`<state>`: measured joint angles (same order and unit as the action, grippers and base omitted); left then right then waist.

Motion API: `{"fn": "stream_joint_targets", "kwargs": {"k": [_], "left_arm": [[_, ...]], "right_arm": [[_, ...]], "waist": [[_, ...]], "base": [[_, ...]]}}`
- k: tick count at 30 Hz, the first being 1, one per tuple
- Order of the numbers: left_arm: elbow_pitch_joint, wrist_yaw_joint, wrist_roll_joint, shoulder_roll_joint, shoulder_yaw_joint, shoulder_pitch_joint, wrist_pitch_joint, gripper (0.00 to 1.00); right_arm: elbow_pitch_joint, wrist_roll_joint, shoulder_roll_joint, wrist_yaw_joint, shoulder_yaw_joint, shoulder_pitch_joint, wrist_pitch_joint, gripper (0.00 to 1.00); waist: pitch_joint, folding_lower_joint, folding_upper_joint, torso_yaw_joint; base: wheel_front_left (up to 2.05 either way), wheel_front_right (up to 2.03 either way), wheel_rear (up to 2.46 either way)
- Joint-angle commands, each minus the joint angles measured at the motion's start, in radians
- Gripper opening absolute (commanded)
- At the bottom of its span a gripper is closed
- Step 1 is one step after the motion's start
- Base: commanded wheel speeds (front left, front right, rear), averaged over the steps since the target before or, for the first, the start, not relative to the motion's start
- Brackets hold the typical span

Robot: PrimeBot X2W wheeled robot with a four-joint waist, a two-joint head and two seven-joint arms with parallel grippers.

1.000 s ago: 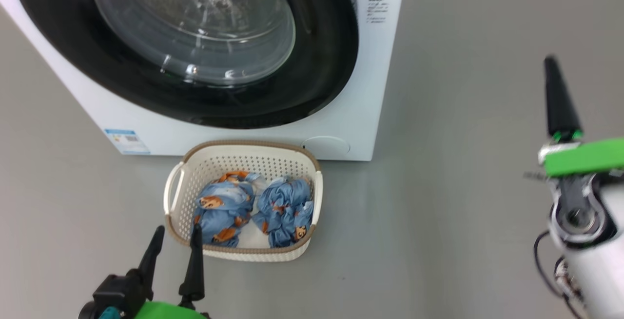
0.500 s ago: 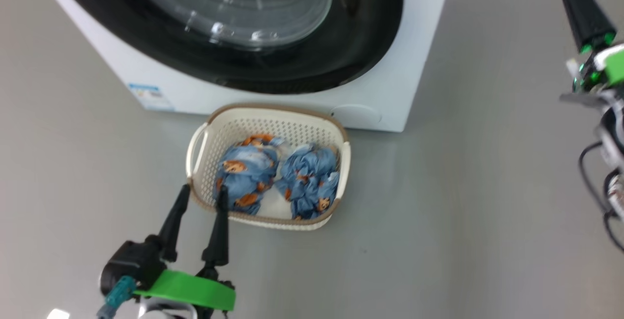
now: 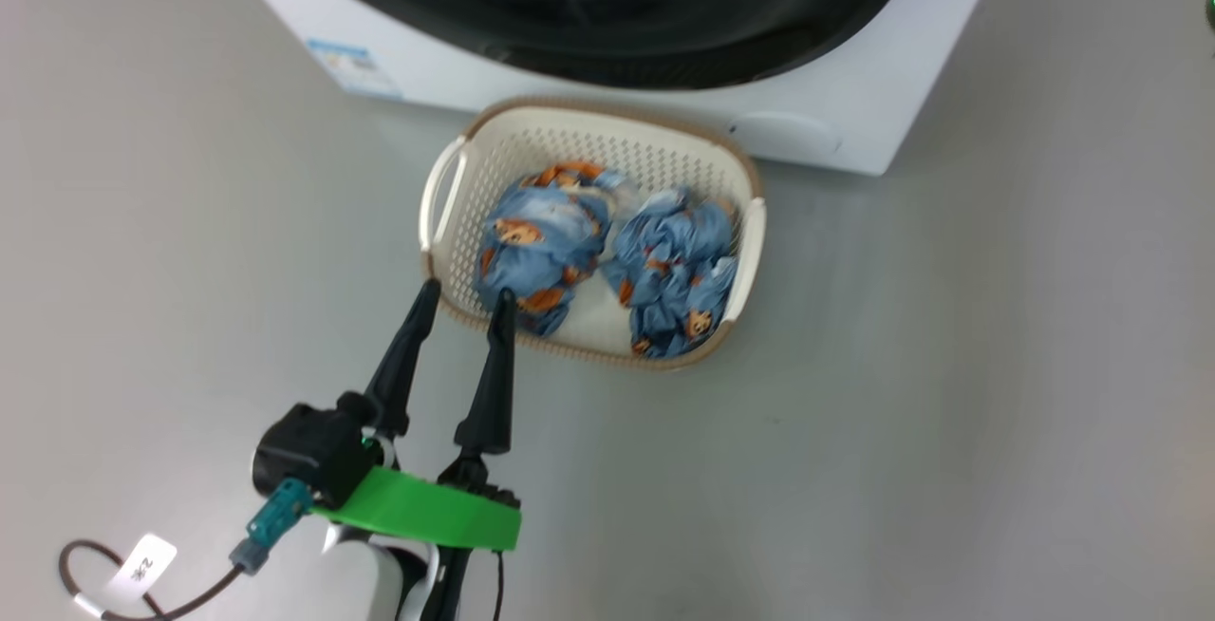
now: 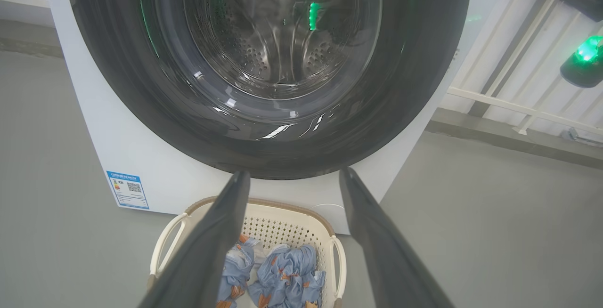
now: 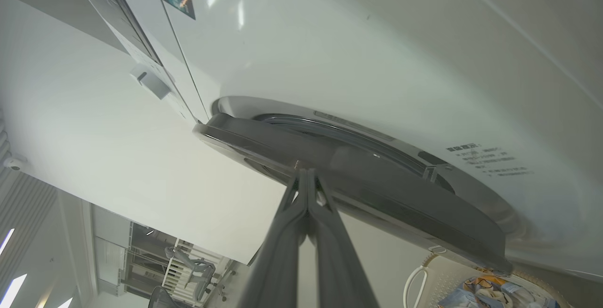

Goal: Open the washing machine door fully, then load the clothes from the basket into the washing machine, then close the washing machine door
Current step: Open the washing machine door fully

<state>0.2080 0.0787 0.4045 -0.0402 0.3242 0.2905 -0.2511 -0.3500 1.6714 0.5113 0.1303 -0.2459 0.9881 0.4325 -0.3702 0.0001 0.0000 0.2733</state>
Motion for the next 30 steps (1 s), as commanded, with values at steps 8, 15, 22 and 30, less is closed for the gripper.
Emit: {"fn": "stream_joint_targets", "kwargs": {"k": [8,15,22,30], "left_arm": [[-0.064,-0.025,0.037,-0.01,0.027,0.065,-0.011,1.0],[-0.096,-0.043,0.067,-0.01,0.066,0.097,-0.011,1.0],[-0.103,-0.049,0.086,-0.01,0.087,0.113,-0.011,1.0],[-0.102,-0.052,0.092,-0.01,0.093,0.116,-0.011,1.0]], "right_arm": [[-0.026,-0.045,0.005,0.0,-0.011,0.119,0.097,0.0],[-0.063,-0.082,0.004,0.0,-0.025,0.217,0.139,0.0],[-0.073,-0.112,-0.001,0.0,-0.045,0.252,0.142,0.0],[-0.063,-0.11,-0.007,0.0,-0.061,0.24,0.151,0.0]], "waist": [[-0.134,-0.0001,0.0,0.092],[-0.199,-0.0001,0.0,0.117],[-0.218,-0.0001,0.0,0.128],[-0.206,-0.0001,0.0,0.136]], "base": [[0.0,0.0,0.0],[0.0,0.0,0.0],[0.0,0.0,0.0],[0.0,0.0,0.0]]}}
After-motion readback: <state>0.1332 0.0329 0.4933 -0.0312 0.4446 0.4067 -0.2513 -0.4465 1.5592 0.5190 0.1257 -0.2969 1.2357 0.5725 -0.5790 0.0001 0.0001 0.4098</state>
